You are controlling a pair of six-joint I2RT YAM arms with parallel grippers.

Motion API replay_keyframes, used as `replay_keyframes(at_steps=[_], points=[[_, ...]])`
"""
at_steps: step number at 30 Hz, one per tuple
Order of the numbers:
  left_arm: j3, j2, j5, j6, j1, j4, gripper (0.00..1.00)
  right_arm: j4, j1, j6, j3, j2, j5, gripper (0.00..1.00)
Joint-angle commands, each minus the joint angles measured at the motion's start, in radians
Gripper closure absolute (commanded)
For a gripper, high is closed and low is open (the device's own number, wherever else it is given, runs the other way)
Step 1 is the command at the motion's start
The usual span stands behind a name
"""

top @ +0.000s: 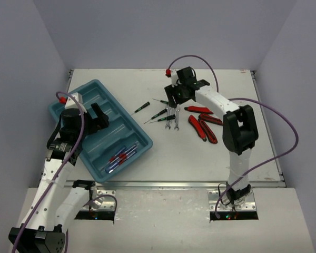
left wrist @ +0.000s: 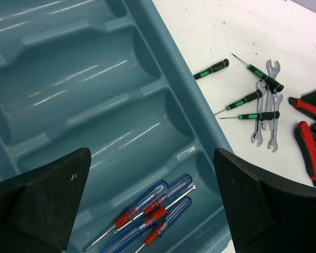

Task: Sort the tools into containers

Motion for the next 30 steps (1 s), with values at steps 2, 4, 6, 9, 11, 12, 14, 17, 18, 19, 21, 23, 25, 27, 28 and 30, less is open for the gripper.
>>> replay_keyframes(at_steps=[2,4,6,9,11,12,14,17,18,19,21,23,25,27,28,30], points=[[0.010,-0.009,0.020,0.008,0.002,0.054,0.00,-0.047,-0.029,-0.352,0.256,0.187,-0.067,0.40],[0.010,-0.007,0.025,0.010,0.002,0.056,0.00,-0.048,-0.033,-0.402,0.303,0.226,-0.086,0.45],[0.012,-0.003,0.029,0.013,0.002,0.056,0.00,-0.053,-0.033,-0.432,0.330,0.257,-0.104,0.50],[0.013,0.003,0.035,0.015,0.002,0.056,0.00,-0.057,-0.035,-0.452,0.359,0.304,-0.109,0.55],[0.013,-0.001,0.037,0.016,0.002,0.057,0.00,-0.057,-0.039,-0.452,0.368,0.339,-0.111,0.56],[0.013,-0.004,0.037,0.016,0.002,0.057,0.00,-0.057,-0.044,-0.447,0.374,0.349,-0.116,0.58],[0.013,-0.007,0.037,0.016,0.002,0.058,0.00,-0.057,-0.050,-0.440,0.385,0.368,-0.128,0.60],[0.013,-0.013,0.039,0.016,0.002,0.057,0.00,-0.054,-0.053,-0.438,0.377,0.389,-0.150,0.64],[0.013,-0.015,0.039,0.016,0.002,0.057,0.00,-0.050,-0.052,-0.441,0.374,0.392,-0.149,0.66],[0.013,-0.017,0.039,0.016,0.002,0.057,0.00,-0.046,-0.051,-0.443,0.371,0.396,-0.148,0.68],[0.012,-0.020,0.040,0.016,0.001,0.059,0.00,-0.041,-0.052,-0.449,0.368,0.401,-0.136,0.76],[0.011,-0.021,0.040,0.016,0.002,0.060,0.00,-0.039,-0.051,-0.453,0.361,0.396,-0.126,0.82],[0.013,-0.022,0.042,0.016,0.002,0.060,0.00,-0.024,-0.051,-0.453,0.344,0.380,-0.114,0.87],[0.011,-0.023,0.042,0.016,0.002,0.059,0.00,0.014,-0.051,-0.444,0.304,0.350,-0.106,0.91],[0.011,-0.024,0.041,0.016,0.002,0.059,0.00,0.025,-0.051,-0.440,0.293,0.327,-0.103,0.92],[0.011,-0.025,0.040,0.016,0.002,0.059,0.00,0.045,-0.051,-0.433,0.271,0.289,-0.103,0.95]])
